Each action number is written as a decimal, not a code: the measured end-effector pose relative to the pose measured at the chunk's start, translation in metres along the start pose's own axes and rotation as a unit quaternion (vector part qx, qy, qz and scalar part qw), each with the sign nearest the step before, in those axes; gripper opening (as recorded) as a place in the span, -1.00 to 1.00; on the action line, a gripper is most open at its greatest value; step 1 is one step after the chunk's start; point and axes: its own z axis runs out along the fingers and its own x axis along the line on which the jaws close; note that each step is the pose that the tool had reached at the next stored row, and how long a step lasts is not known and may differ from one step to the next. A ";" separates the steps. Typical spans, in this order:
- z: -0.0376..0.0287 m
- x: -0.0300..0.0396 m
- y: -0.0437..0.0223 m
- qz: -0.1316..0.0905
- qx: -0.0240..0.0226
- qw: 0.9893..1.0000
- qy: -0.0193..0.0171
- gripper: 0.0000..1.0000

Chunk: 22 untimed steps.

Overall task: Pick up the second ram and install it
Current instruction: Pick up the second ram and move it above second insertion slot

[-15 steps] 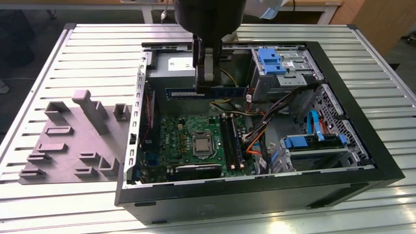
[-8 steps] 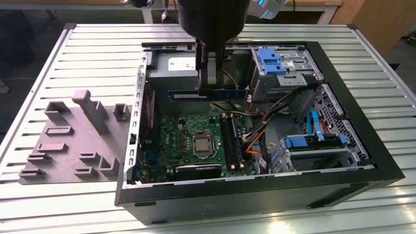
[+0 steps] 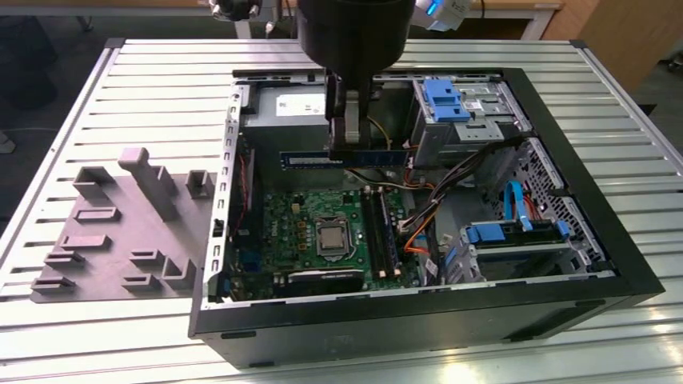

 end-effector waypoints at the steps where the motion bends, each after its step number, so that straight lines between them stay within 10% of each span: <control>1: 0.0005 0.0000 -0.0003 0.000 0.000 1.000 0.000 -0.77; 22: 0.0106 0.0004 -0.0023 0.000 0.000 1.000 0.000 -0.77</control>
